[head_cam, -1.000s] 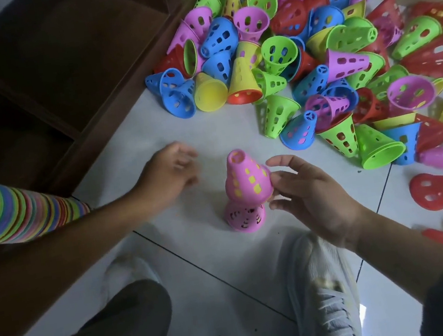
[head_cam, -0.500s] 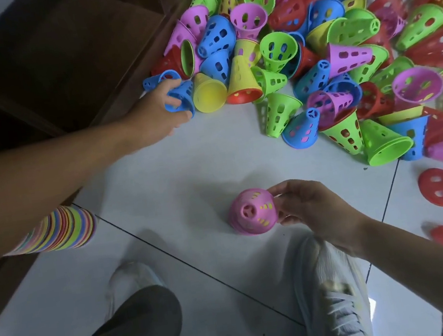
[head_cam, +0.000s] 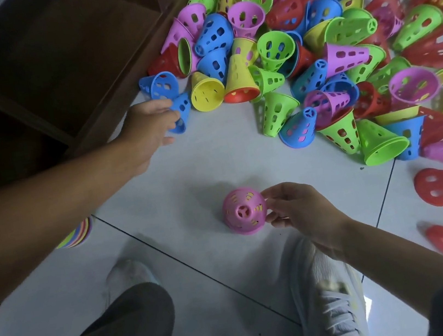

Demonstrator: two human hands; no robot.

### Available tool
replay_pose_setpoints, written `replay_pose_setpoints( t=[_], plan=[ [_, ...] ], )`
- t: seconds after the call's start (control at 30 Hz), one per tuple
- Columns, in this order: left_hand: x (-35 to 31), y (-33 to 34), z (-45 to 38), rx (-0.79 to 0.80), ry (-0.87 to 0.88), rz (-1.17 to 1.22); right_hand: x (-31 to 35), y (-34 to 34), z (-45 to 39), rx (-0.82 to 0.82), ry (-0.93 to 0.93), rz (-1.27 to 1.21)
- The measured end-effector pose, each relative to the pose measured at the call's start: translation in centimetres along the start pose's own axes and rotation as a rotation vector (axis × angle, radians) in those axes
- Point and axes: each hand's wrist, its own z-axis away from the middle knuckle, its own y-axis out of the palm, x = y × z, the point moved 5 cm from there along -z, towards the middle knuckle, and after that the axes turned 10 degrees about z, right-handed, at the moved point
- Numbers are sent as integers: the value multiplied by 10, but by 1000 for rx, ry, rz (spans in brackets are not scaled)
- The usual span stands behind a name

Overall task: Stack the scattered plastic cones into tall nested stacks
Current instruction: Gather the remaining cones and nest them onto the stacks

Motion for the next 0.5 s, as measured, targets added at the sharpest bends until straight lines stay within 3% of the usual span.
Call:
replay_pose_setpoints(
  t=[0.1,0.2,0.37,0.5],
  plan=[
    [10,-13,19,-119,-36,146,0,1,1,-15,18,-7],
    [17,-19,42,-140,-75,267,0,0,3,-34,38,10],
    [16,-11,66,28,-124,507,-3,-1,9,-35,61,38],
    [15,1,74,185,-189,564,-4,-11,8,-51,42,101]
  ],
)
